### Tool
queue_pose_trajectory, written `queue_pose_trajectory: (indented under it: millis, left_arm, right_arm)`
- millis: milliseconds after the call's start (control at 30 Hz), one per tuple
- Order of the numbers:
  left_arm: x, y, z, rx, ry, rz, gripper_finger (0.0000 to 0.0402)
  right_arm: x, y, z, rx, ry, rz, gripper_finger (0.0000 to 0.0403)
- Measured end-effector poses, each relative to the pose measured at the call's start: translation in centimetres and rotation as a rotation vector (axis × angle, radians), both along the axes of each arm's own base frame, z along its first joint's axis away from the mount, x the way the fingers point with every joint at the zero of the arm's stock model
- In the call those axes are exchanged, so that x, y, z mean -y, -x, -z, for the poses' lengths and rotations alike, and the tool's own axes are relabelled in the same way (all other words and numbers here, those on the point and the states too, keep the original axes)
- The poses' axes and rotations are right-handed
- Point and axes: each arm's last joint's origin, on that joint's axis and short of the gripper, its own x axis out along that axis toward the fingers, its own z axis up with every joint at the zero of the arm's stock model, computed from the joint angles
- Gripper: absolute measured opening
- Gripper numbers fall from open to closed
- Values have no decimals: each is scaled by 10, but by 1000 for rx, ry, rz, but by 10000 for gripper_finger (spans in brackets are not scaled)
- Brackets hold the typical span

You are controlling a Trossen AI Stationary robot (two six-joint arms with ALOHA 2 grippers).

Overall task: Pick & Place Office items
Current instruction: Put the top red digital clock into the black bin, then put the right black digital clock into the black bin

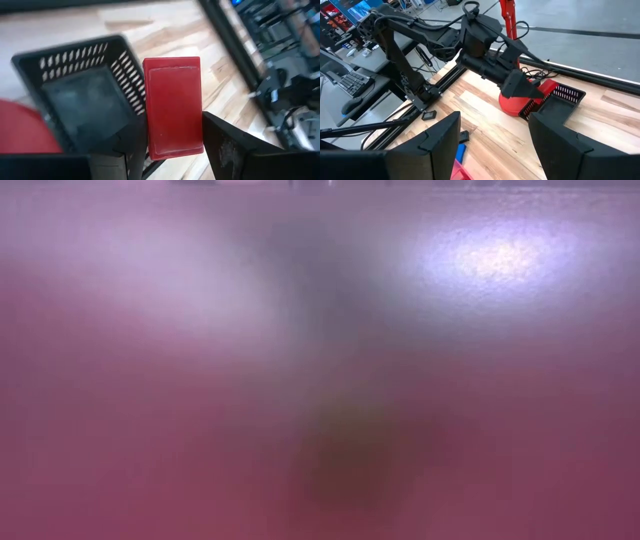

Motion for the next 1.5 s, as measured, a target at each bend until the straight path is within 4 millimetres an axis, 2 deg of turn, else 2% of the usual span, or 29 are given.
queue_pose_trajectory:
  millis: [400, 500, 633, 800, 1000, 1200, 1367, 1500]
  left_arm:
    - [0, -1, -2, 28, -4, -3, 216]
    - [2, 5, -12, 8, -23, 29, 222]
    - [13, 26, -39, -66, -57, 75, 225]
    - [45, 65, -80, -194, -136, 142, 222]
    - [90, 100, -99, -334, -124, 221, 214]
    - [134, 120, -84, -585, -60, 288, 204]
    - [164, 128, -39, -710, 41, 311, 208]
    - [184, 141, -4, -747, 138, 264, 230]
  right_arm:
    - [0, 0, 0, -4, 6, -3, 229]
    - [0, 0, 0, -4, 6, -3, 229]
    - [-2, 1, 0, -3, 10, -12, 229]
    - [-2, 1, 0, 3, 21, 2, 229]
    - [-1, 1, -1, 11, 41, 25, 229]
    - [-1, 1, -1, 12, 40, 26, 229]
    - [-1, 1, -1, 27, 33, 43, 229]
    - [-4, 3, -1, 48, 23, 47, 229]
